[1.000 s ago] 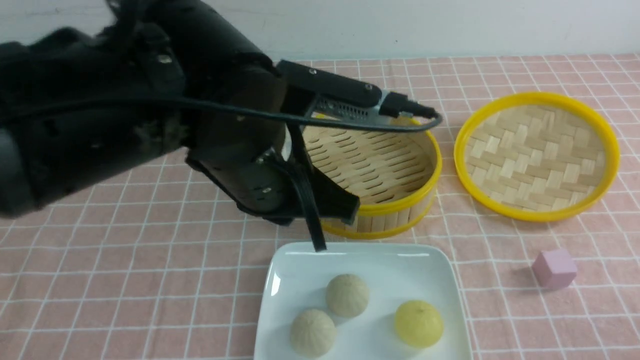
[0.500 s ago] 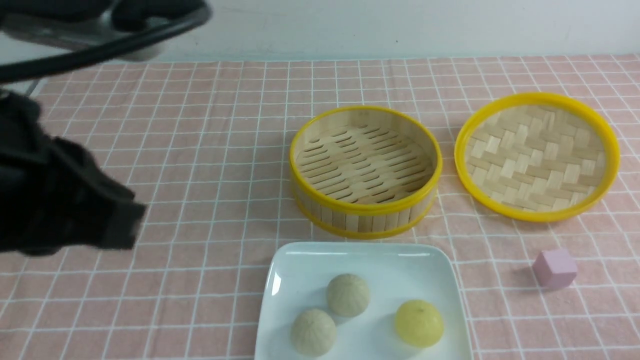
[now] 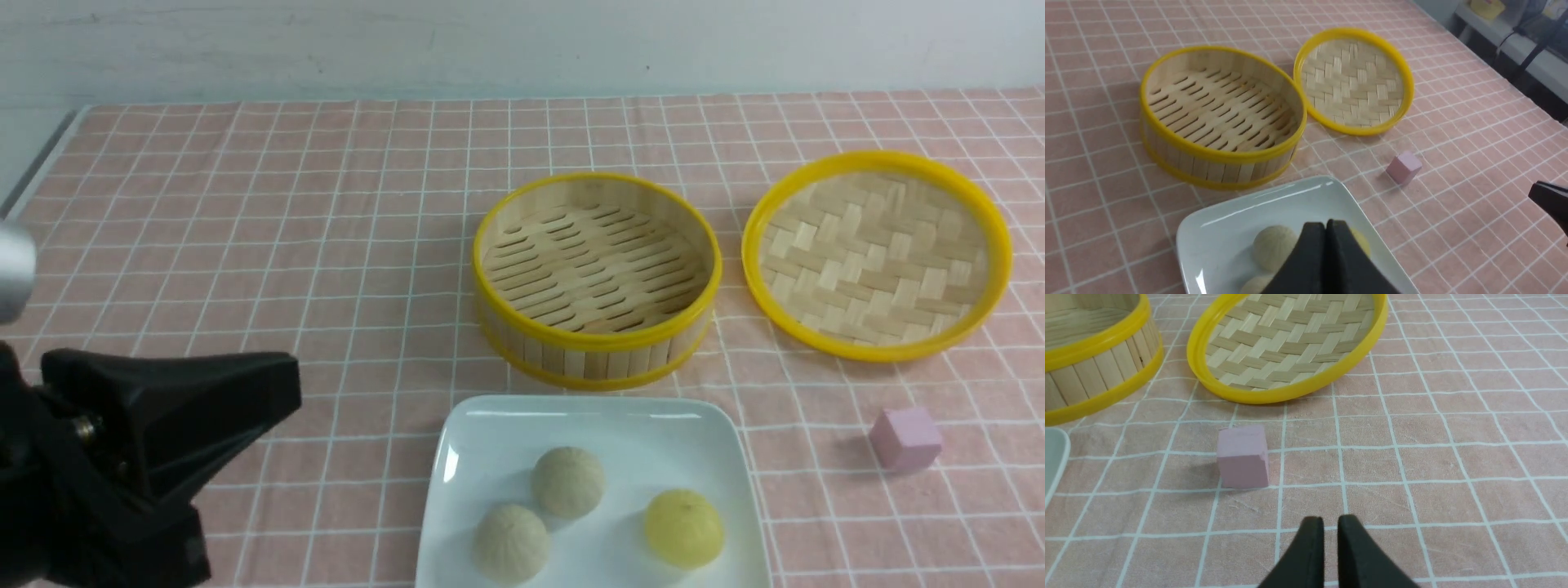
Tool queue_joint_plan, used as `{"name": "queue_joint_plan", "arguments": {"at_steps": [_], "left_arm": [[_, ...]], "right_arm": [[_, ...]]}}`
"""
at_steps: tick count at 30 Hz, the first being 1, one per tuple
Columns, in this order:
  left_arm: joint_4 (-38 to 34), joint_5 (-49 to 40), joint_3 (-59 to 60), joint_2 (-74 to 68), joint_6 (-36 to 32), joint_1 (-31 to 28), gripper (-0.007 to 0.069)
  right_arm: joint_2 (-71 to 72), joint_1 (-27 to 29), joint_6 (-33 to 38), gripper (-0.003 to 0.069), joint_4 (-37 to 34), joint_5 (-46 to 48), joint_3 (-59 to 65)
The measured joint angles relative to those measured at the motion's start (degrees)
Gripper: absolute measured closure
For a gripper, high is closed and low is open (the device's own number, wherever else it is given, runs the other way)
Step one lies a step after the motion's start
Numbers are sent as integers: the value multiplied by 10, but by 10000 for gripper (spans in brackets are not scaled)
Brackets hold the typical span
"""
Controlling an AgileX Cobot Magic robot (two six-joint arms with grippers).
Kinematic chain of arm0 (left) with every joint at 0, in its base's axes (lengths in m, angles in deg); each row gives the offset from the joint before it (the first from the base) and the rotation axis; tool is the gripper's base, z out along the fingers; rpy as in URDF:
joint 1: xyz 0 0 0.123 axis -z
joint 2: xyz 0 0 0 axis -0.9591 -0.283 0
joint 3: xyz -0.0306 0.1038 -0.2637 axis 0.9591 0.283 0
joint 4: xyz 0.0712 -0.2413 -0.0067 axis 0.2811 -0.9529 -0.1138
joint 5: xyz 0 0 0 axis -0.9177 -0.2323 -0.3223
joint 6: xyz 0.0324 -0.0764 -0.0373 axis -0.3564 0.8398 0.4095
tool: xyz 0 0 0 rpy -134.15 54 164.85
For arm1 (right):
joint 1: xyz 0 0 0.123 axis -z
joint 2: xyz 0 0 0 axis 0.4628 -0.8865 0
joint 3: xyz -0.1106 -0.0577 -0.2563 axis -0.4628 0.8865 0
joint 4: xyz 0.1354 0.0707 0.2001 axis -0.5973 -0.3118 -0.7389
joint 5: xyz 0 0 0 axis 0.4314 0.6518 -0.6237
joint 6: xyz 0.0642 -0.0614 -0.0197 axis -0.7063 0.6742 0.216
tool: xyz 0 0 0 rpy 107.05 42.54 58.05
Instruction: Put the steamed buns into the plate on the pink tablecloth.
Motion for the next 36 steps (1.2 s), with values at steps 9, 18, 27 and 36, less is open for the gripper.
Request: {"name": "queue_joint_plan", "arguments": {"at_steps": [9,18,27,36], "left_arm": [[0,-3,42,0,0,0,608],[38,-27,53,1,0,0,601],[75,34,160,94,0,-77,593],[74,66,343,324,-40,-306,582]], "right_arm": [[0,0,0,565,1,0,0],[0,0,0,557,1,0,0],[0,0,0,548,1,0,0],[0,0,0,537,1,0,0]]}}
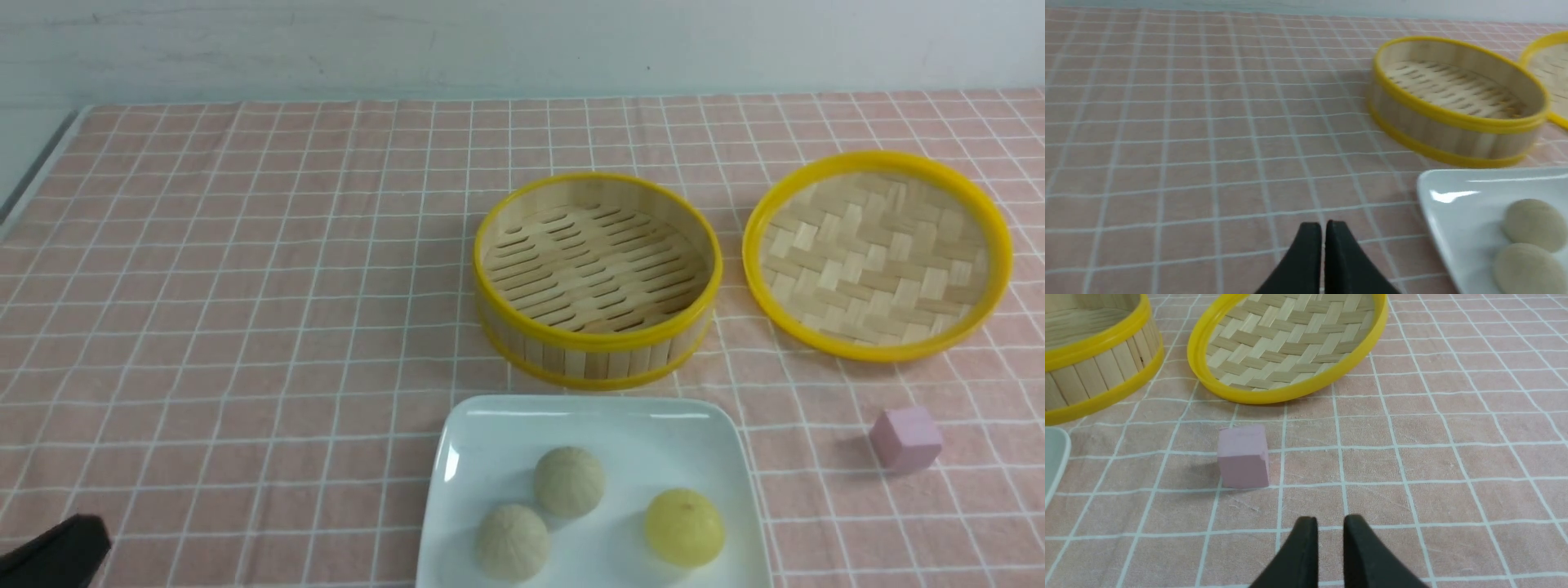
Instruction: Put the steamed buns into the plate on the pink tablecloth.
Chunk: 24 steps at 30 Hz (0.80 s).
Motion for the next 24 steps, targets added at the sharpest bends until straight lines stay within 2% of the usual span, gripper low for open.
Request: {"name": "queue_joint_plan", "arguments": {"at_steps": [1,6,9,24], "left_arm": [[-1,0,6,3,0,-5,582],[-24,2,70,22,-1,-129,580],[-25,7,72,22,-4,-160,580],[-22,7,73,23,-26,-167,568]], "right_arm": [[0,0,0,537,0,0,0],[0,0,0,531,0,0,0],[0,0,0,530,0,0,0],[0,0,0,524,0,0,0]]}}
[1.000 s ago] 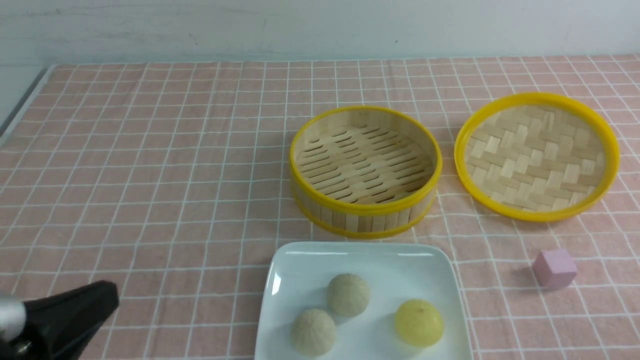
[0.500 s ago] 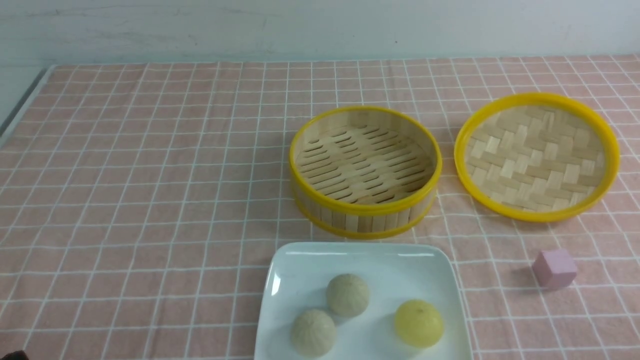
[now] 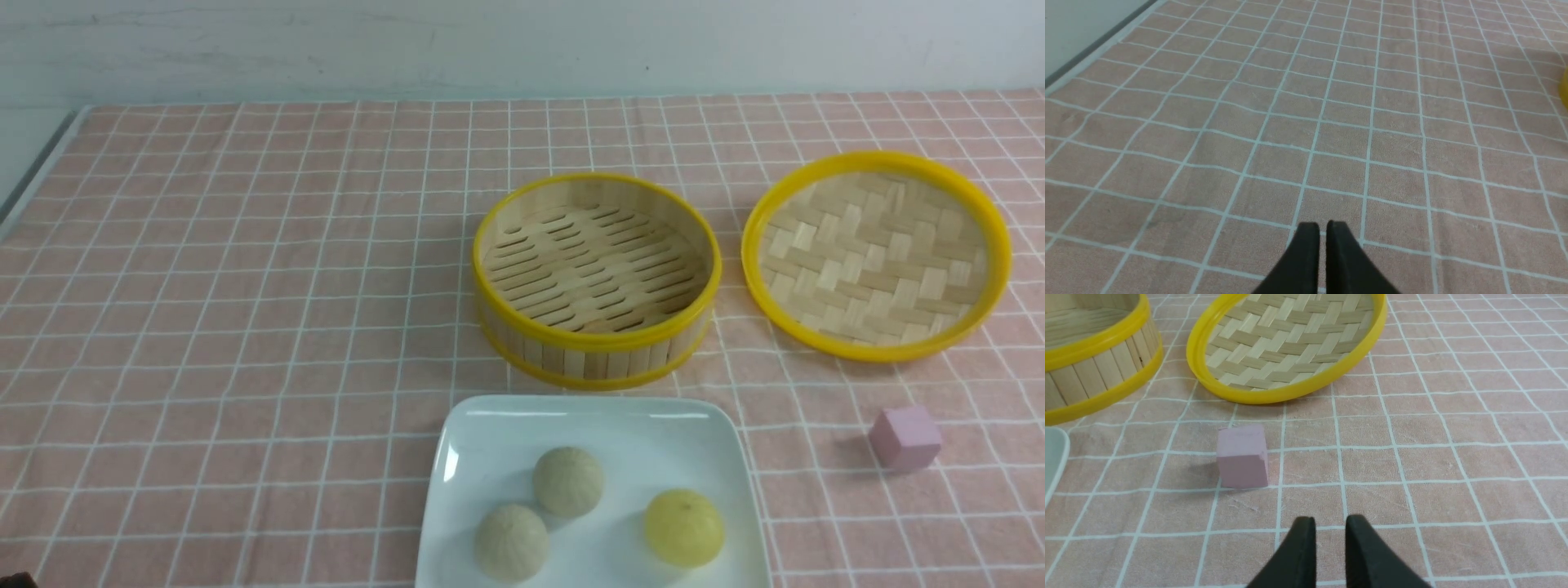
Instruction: Put the steamed buns into the plate on the pink tablecloth.
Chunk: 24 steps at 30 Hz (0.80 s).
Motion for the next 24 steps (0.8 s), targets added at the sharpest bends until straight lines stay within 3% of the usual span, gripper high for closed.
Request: {"name": "queue_joint_plan", "arguments": {"at_steps": [24], "left_arm": [[2,0,0,0,0,0,538]], "right_arm": [[0,0,0,505,0,0,0]]}}
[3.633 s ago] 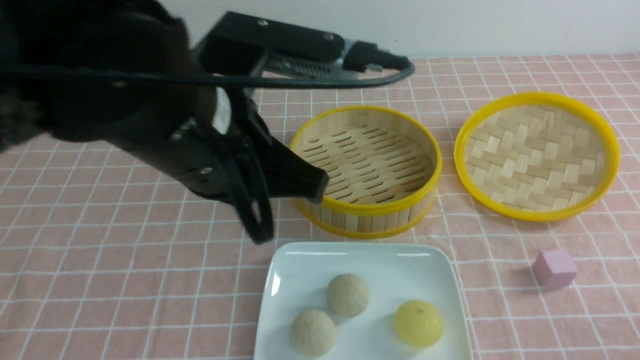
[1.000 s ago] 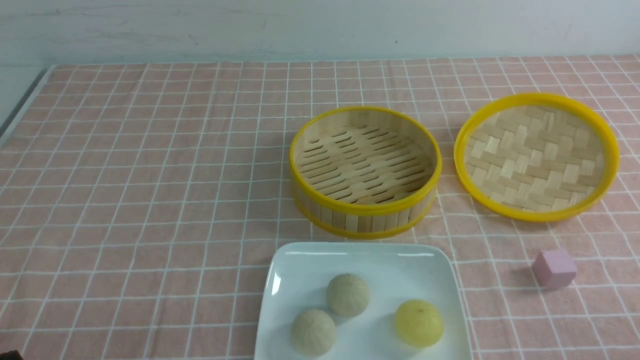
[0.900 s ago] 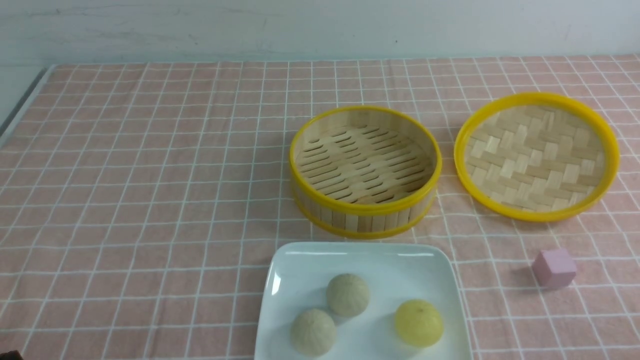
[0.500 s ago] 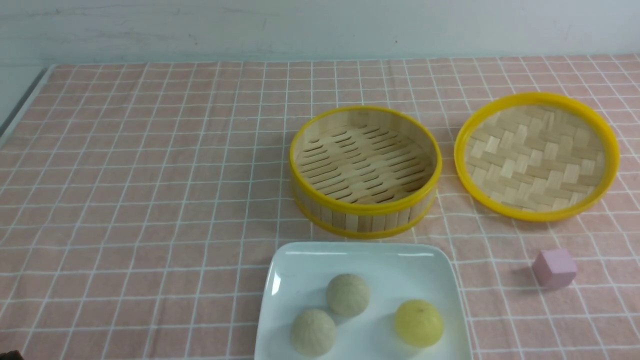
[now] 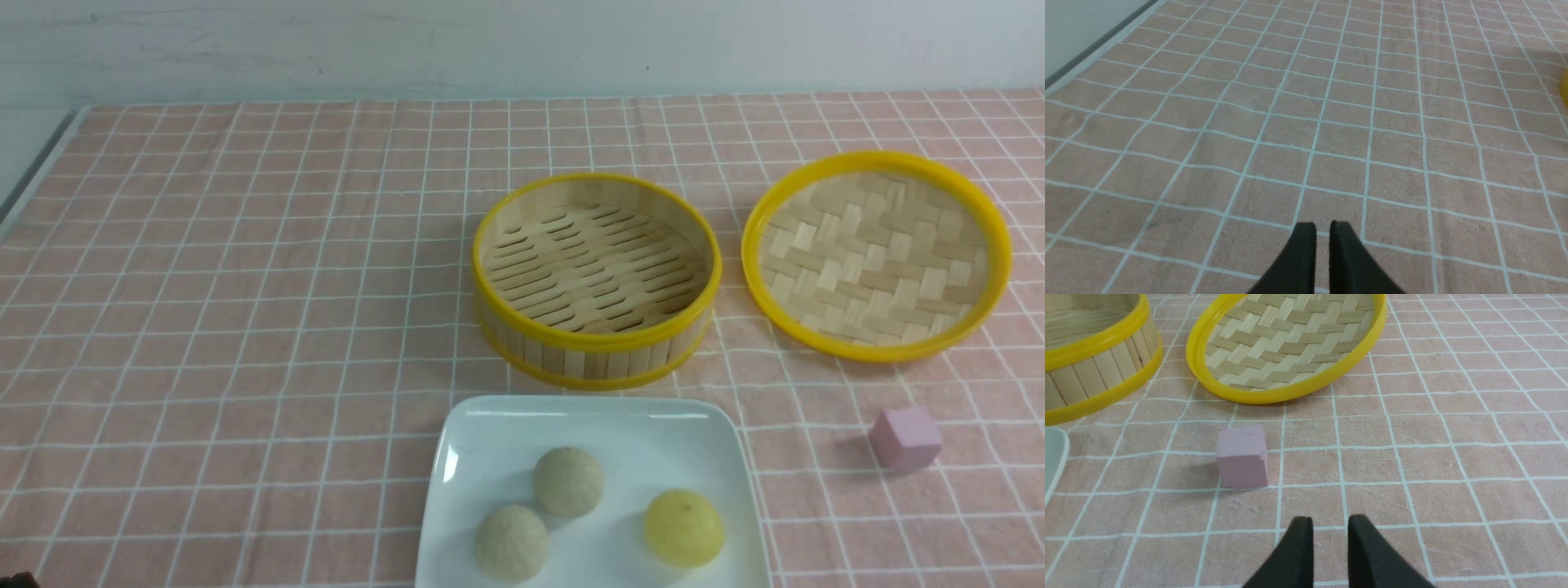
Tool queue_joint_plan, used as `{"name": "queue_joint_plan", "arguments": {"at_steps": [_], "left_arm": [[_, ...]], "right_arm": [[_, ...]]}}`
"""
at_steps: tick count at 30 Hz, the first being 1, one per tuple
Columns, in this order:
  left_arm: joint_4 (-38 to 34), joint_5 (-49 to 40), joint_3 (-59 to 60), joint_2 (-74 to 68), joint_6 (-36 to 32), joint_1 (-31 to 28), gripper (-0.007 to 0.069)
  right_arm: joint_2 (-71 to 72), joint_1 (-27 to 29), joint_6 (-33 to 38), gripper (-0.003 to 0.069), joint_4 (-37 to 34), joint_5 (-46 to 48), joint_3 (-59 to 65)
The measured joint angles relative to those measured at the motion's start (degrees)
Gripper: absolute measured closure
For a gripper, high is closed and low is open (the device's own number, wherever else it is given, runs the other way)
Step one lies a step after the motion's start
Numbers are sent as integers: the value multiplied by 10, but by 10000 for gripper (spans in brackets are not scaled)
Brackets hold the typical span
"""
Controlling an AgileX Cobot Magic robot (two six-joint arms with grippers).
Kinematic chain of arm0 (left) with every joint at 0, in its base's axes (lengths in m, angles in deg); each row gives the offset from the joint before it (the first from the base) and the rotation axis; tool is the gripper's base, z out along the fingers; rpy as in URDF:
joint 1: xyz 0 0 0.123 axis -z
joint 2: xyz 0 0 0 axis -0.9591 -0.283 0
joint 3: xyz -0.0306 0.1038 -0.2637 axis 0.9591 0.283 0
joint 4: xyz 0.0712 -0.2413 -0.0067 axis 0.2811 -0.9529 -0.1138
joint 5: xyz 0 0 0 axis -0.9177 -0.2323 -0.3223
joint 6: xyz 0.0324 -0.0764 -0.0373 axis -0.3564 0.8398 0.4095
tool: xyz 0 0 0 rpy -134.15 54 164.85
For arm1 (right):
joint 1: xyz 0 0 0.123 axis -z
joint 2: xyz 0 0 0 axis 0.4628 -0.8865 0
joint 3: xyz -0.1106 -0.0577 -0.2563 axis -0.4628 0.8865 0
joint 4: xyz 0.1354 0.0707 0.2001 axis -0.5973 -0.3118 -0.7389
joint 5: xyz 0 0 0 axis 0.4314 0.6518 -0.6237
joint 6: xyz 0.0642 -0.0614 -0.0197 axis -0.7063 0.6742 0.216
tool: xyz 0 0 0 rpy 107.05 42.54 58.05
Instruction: Put the steamed buns into the plate on the pink tablecloth.
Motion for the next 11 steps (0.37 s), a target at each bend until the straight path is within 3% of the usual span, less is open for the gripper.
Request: {"name": "queue_joint_plan", "arguments": {"at_steps": [11], "left_arm": [[0,0,0,0,0,0,532]], "right_arm": [[0,0,0,494,0,0,0]]}}
